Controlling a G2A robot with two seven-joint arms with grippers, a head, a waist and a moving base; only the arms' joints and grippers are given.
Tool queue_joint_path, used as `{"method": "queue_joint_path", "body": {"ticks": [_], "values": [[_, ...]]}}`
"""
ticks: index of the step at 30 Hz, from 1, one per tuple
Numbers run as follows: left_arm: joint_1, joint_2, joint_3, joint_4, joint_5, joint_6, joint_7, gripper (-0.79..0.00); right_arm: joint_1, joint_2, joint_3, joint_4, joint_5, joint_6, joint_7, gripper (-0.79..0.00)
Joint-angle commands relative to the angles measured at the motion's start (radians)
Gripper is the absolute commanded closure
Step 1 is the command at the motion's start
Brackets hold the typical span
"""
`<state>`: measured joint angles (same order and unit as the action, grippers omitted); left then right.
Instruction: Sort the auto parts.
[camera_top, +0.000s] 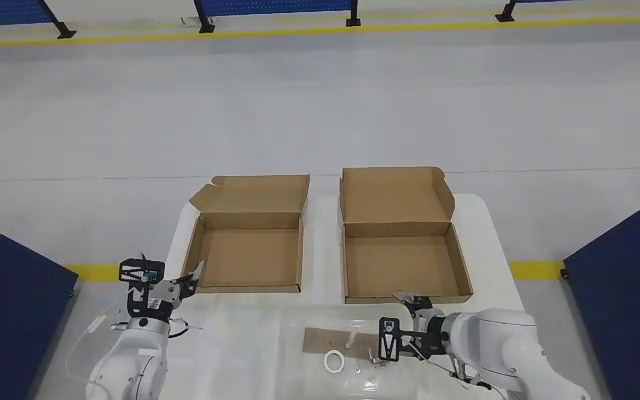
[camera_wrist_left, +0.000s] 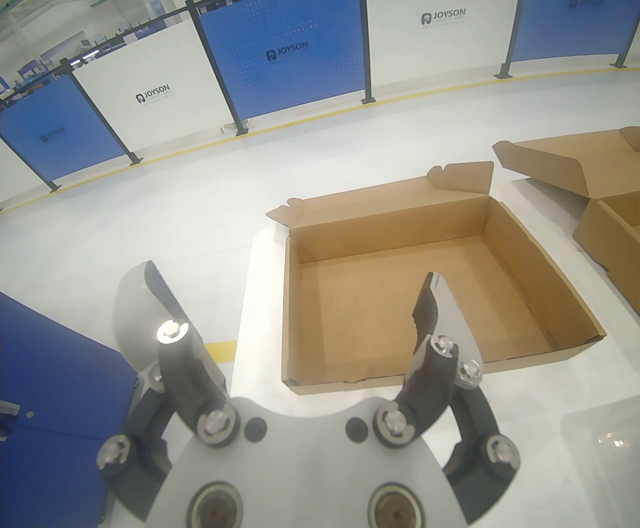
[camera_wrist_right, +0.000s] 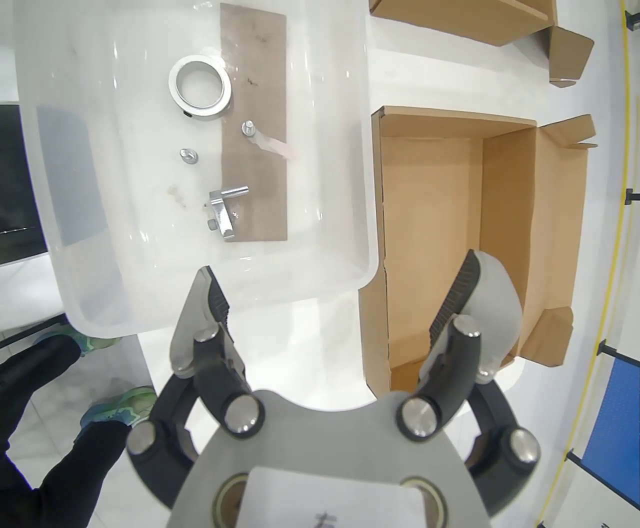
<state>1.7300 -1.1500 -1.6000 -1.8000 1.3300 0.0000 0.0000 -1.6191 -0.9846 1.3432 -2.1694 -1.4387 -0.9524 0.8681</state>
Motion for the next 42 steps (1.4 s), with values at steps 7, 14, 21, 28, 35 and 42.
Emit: {"method": "queue_joint_path", "body": {"ticks": [7,14,21,28,35,42], "values": [[0.0,0.0,0.0,0.0,0.0,0.0,0.0,-0.785,0.037,0.017,-0.094,0.027,-0.026,-0.001,-0.001,-0.785],[0.0,0.0,0.0,0.0,0.0,0.0,0.0,-0.785,0.133,0.059,-0.235,0.044,0.026,0.084,0.084,-0.785],[0.0,0.0,0.0,0.0,0.0,0.0,0.0,-0.785,0.32,0.119,-0.425,0.051,0.243,0.247,0.247,-0.785],[0.0,0.0,0.0,0.0,0.0,0.0,0.0,-0.785,0.521,0.162,-0.592,0.072,0.473,0.375,0.375,-0.785],[0.0,0.0,0.0,0.0,0.0,0.0,0.0,-0.785,0.521,0.162,-0.592,0.072,0.473,0.375,0.375,-0.785],[0.0,0.0,0.0,0.0,0.0,0.0,0.0,-0.785,0.527,0.157,-0.629,0.08,0.465,0.441,0.441,-0.785]]}}
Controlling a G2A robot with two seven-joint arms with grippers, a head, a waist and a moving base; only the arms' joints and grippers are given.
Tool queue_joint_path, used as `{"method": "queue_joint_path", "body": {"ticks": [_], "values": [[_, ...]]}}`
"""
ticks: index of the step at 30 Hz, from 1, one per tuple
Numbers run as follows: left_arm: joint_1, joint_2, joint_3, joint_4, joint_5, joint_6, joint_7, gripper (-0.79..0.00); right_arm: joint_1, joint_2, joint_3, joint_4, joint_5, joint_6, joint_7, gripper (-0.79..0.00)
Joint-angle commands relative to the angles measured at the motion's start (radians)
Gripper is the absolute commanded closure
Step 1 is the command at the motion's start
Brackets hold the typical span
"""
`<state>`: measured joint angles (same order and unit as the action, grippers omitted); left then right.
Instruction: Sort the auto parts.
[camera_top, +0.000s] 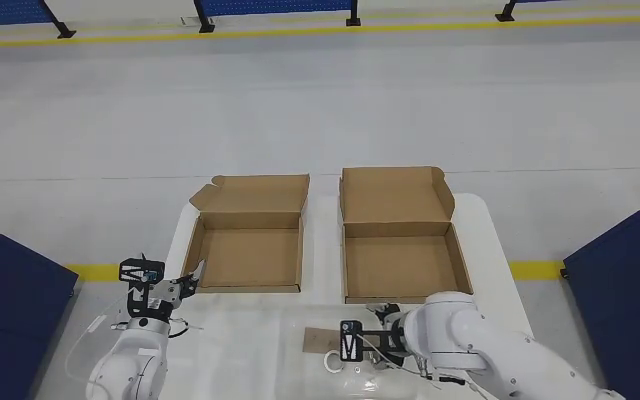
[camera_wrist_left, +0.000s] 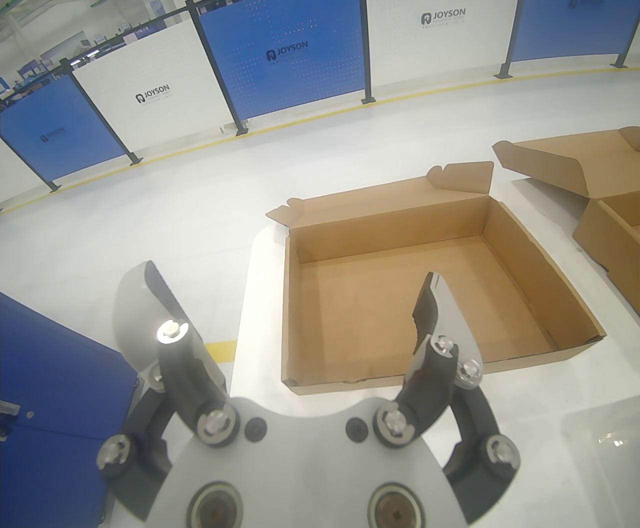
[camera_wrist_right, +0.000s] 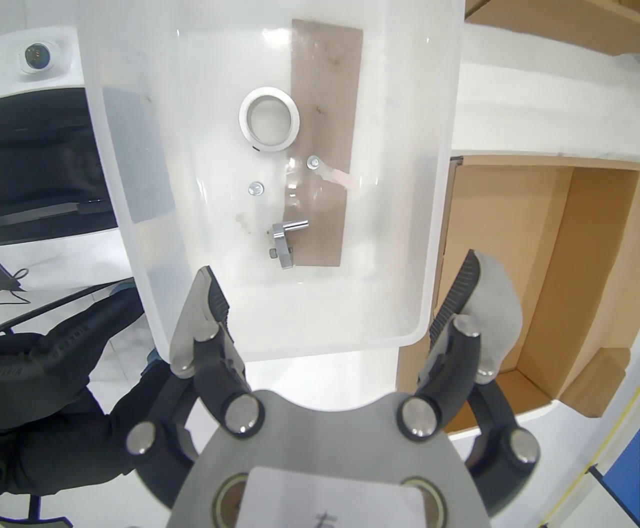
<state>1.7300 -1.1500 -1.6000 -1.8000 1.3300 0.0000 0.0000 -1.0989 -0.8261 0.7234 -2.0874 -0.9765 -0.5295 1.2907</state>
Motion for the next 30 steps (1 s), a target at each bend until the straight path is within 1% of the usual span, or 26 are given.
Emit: {"method": "queue_joint_path", "body": {"ticks": [1,10,13,15,30], "values": [[0.0,0.0,0.0,0.0,0.0,0.0,0.0,-0.785,0.017,-0.003,-0.027,0.0,0.01,0.041,0.041,-0.785],[0.0,0.0,0.0,0.0,0.0,0.0,0.0,-0.785,0.182,-0.032,-0.197,0.01,0.122,0.205,0.205,-0.785],[0.0,0.0,0.0,0.0,0.0,0.0,0.0,-0.785,0.236,-0.049,-0.247,0.036,0.168,0.245,0.245,-0.785],[0.0,0.0,0.0,0.0,0.0,0.0,0.0,-0.785,0.263,-0.059,-0.272,0.07,0.185,0.245,0.245,-0.785],[0.0,0.0,0.0,0.0,0.0,0.0,0.0,-0.785,0.27,-0.063,-0.28,0.079,0.188,0.245,0.245,-0.785]]}}
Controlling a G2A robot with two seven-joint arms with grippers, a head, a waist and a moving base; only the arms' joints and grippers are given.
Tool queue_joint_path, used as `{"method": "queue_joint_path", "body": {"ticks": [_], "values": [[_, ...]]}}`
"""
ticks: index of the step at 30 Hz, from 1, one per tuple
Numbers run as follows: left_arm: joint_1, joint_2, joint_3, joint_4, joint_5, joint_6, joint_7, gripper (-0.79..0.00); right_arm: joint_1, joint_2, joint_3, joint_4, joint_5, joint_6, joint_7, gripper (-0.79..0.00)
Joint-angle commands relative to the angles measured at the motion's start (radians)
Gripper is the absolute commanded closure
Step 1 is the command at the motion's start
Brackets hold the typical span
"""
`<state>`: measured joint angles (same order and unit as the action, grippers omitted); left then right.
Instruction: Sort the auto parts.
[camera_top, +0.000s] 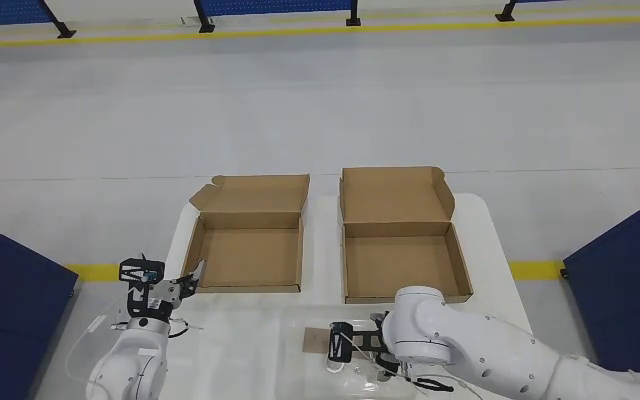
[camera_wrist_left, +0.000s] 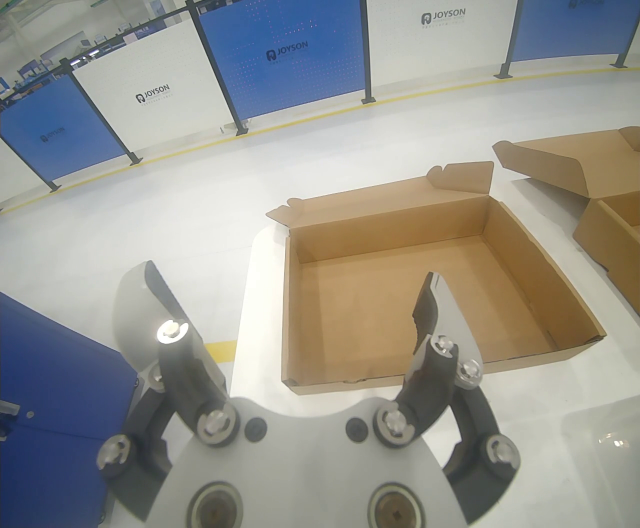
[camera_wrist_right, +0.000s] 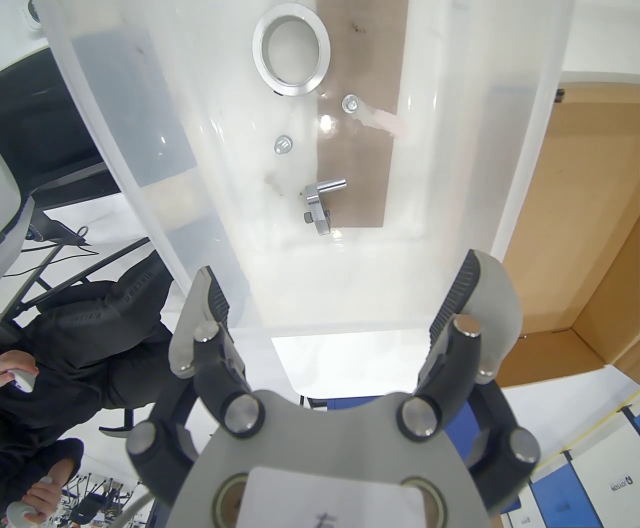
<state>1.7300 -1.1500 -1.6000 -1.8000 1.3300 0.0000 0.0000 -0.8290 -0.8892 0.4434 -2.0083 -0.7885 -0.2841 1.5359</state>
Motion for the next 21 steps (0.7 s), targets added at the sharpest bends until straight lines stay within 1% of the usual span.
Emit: {"method": "queue_joint_path", "body": {"ticks": [1,4,10,18,21], "values": [[0.0,0.0,0.0,0.0,0.0,0.0,0.0,-0.785,-0.003,0.0,-0.001,0.001,-0.002,0.0,-0.007,-0.785],[0.0,0.0,0.0,0.0,0.0,0.0,0.0,-0.785,-0.019,-0.001,-0.013,0.012,-0.043,-0.015,-0.032,-0.785],[0.0,0.0,0.0,0.0,0.0,0.0,0.0,-0.785,-0.033,-0.013,-0.031,0.025,-0.103,0.008,-0.038,-0.785],[0.0,0.0,0.0,0.0,0.0,0.0,0.0,-0.785,-0.042,-0.03,-0.043,0.078,-0.108,0.003,-0.059,-0.785],[0.0,0.0,0.0,0.0,0.0,0.0,0.0,-0.785,-0.043,-0.034,-0.045,0.078,-0.104,-0.008,-0.062,-0.785]]}}
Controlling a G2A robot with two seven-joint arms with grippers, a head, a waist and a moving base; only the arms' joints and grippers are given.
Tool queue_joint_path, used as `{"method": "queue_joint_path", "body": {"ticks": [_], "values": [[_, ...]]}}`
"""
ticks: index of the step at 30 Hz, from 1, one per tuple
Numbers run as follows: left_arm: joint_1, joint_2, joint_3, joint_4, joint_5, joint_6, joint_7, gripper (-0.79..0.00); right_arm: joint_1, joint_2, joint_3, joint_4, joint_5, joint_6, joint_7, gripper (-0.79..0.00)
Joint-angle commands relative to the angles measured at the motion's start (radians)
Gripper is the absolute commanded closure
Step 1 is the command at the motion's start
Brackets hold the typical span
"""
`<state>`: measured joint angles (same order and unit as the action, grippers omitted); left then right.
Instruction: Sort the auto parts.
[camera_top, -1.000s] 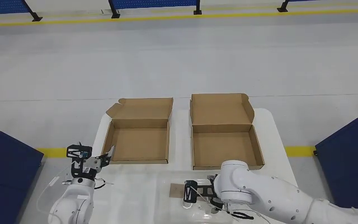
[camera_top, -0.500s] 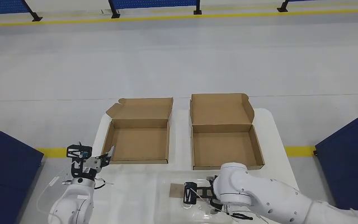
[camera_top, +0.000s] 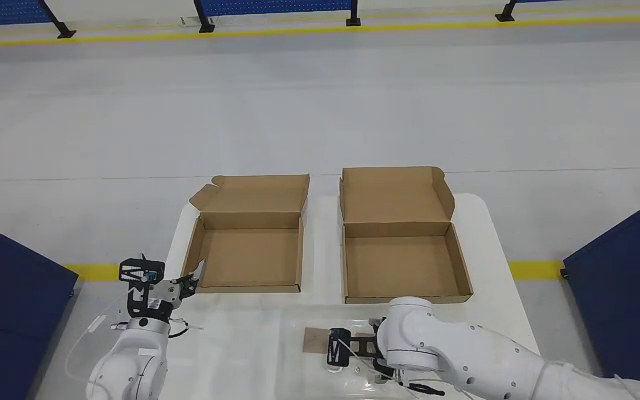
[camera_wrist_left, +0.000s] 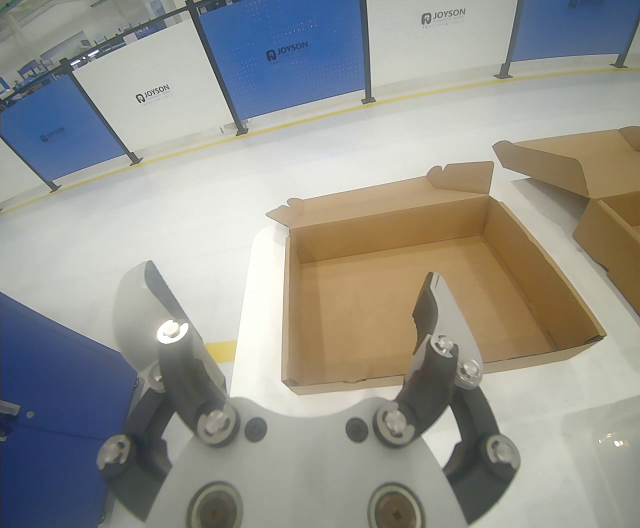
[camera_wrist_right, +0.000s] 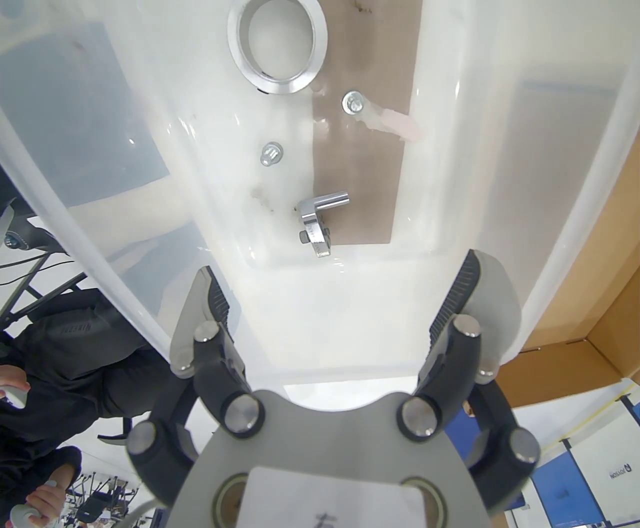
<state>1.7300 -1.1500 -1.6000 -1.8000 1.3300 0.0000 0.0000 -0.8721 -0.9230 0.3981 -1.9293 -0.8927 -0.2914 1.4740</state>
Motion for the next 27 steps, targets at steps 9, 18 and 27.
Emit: {"method": "queue_joint_path", "body": {"ticks": [9,18,27], "values": [[0.0,0.0,0.0,0.0,0.0,0.0,0.0,-0.785,-0.018,-0.003,-0.014,0.033,-0.044,-0.01,-0.031,-0.785],[0.0,0.0,0.0,0.0,0.0,0.0,0.0,-0.785,-0.016,-0.025,-0.03,0.085,-0.026,-0.067,-0.04,-0.785],[0.0,0.0,0.0,0.0,0.0,0.0,0.0,-0.785,-0.02,-0.027,-0.033,0.089,-0.037,-0.069,-0.046,-0.785]]}}
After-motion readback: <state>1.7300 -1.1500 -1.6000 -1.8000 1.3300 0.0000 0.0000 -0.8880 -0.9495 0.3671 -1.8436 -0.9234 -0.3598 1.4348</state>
